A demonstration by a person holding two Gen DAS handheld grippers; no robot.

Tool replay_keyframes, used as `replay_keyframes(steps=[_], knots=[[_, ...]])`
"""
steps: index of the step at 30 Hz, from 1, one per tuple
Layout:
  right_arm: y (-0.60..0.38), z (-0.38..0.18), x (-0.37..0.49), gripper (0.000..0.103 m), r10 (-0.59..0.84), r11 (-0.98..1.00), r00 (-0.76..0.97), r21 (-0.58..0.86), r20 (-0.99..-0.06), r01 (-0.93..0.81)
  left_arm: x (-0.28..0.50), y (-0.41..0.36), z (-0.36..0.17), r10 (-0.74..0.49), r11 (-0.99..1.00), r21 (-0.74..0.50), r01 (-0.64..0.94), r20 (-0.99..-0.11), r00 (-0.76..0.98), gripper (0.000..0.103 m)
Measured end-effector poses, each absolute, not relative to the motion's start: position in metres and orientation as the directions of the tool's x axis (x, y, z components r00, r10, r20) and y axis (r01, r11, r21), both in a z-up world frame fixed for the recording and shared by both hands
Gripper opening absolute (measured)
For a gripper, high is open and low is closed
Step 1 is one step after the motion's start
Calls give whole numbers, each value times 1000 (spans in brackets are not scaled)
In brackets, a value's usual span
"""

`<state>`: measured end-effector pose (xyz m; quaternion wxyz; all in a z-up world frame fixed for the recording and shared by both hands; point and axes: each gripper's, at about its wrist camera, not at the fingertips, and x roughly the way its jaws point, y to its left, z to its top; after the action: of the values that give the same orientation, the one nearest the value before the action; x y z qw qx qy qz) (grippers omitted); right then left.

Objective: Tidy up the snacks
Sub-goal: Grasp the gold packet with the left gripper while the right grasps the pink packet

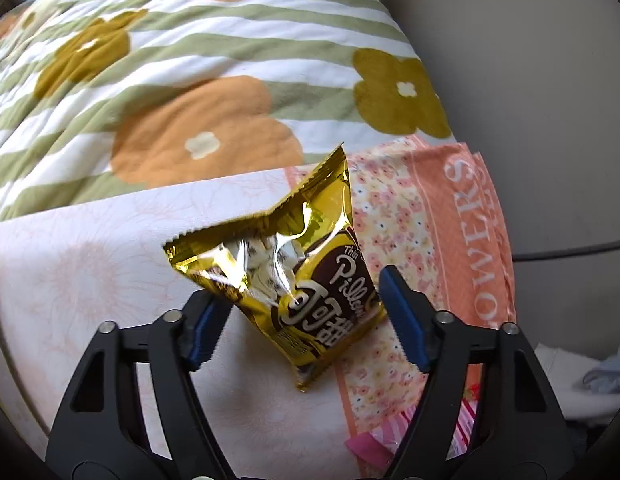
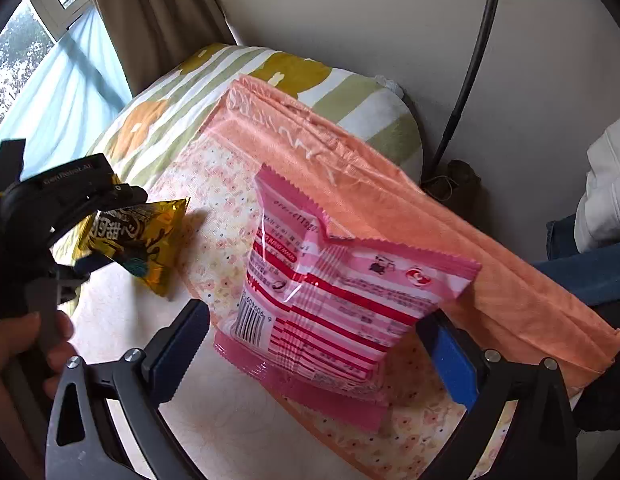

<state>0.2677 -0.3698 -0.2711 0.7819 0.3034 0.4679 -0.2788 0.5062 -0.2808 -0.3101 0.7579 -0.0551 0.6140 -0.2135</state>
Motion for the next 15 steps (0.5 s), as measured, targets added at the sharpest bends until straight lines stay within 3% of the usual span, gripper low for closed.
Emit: replay_keyframes(steps=[4, 15], knots=[[-368, -273, 271, 102, -162, 663, 407, 206, -899, 720, 505, -281, -306, -408, 888, -354, 293, -901, 146, 49], [-368, -276, 279, 102, -168, 644, 411, 215, -896, 734, 498, -270, -302, -379, 885, -314, 344, -915, 140, 46]])
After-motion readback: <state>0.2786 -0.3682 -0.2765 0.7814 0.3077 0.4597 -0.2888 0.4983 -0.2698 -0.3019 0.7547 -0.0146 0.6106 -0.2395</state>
